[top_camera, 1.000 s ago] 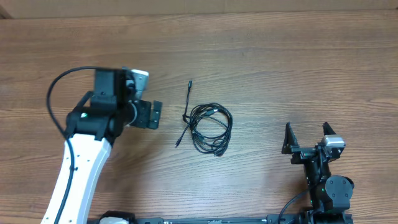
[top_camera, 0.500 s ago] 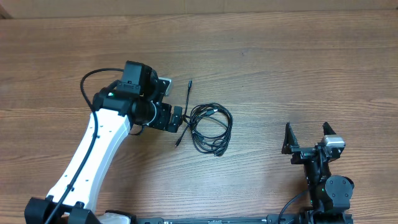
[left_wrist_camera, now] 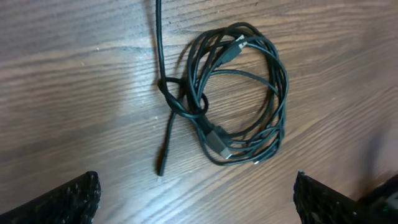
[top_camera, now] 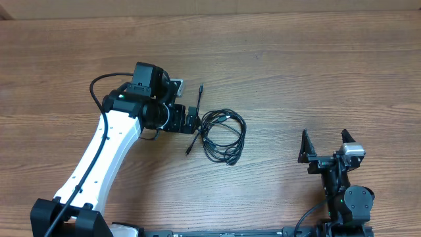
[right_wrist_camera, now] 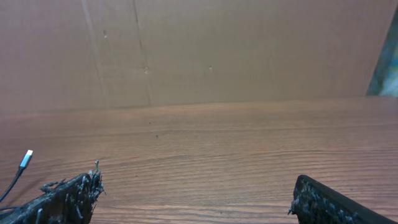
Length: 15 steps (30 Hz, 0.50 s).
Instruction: Untangle cables
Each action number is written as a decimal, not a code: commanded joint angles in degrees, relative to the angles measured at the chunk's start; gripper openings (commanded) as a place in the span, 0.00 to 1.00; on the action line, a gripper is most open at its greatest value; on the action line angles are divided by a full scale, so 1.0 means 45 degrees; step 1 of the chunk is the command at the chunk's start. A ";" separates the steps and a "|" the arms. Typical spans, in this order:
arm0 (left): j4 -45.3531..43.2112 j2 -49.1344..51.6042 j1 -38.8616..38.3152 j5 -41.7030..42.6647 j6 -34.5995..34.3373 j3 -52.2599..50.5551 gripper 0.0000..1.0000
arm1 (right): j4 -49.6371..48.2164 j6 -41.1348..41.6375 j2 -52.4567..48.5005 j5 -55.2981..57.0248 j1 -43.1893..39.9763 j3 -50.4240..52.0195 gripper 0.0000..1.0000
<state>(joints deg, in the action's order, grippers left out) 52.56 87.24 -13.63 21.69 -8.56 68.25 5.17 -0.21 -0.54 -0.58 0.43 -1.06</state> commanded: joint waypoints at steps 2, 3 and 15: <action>-0.0039 0.0243 -0.0554 0.0189 -0.1059 0.0287 1.00 | -0.0078 -0.0010 -0.0015 0.0155 0.0049 0.0131 1.00; -0.0039 0.0262 -0.0758 -0.0073 -0.1059 0.0287 1.00 | -0.0078 -0.0010 -0.0015 0.0155 0.0049 0.0131 1.00; -0.0136 0.0355 -0.2730 -0.3279 -0.1627 0.0287 1.00 | -0.0078 -0.0010 -0.0015 0.0155 0.0049 0.0131 1.00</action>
<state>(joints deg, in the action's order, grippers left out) 52.14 88.31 -24.80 12.86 -13.26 68.25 5.15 -0.21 -0.54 -0.58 0.43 -1.06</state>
